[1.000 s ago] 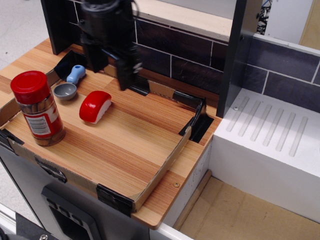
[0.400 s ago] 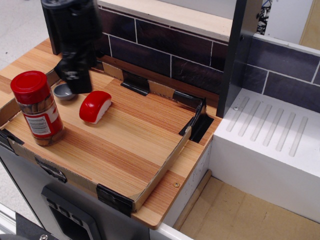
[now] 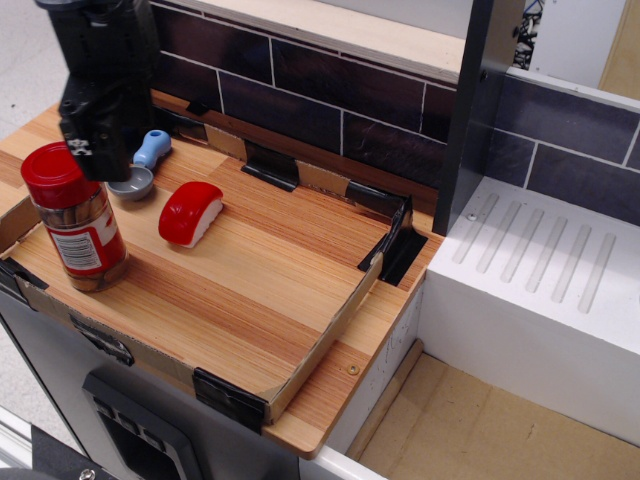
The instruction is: Topple basil bottle
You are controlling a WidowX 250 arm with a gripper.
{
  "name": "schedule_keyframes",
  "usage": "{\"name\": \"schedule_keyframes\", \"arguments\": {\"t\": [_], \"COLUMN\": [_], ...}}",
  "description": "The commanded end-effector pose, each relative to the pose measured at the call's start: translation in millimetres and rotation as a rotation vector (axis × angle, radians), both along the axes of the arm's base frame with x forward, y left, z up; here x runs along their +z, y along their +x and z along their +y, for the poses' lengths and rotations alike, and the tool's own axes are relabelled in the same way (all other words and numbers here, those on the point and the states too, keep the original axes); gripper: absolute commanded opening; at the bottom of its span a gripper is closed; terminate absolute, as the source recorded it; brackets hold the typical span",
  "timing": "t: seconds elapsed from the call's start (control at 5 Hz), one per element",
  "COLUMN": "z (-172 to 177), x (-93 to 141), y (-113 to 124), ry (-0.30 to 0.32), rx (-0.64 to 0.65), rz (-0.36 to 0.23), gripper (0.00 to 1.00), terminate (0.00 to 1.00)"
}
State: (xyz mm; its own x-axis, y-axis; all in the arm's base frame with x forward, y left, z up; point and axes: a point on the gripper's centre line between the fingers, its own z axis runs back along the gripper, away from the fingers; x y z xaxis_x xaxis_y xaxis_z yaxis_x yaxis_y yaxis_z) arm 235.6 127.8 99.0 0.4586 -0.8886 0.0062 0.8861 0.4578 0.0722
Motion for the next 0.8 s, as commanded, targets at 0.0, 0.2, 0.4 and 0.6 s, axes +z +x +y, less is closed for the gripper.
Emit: {"name": "schedule_keyframes", "arguments": {"t": [0.0,0.2,0.4,0.6], "z": [17.7,19.8,21.1,22.9], "x": [14.4,8.3,6.5,5.6], "y": [-5.4,-9.6,-13.9,-20.4], "ry": [0.053,0.06,0.058,0.066], "rx": [0.006,0.011,0.009,0.018], "rz": [-0.055,-0.029,-0.023,0.005], "gripper": [1.0,1.0,1.0,1.0], "terminate": [0.0,0.0,0.0,0.0]}}
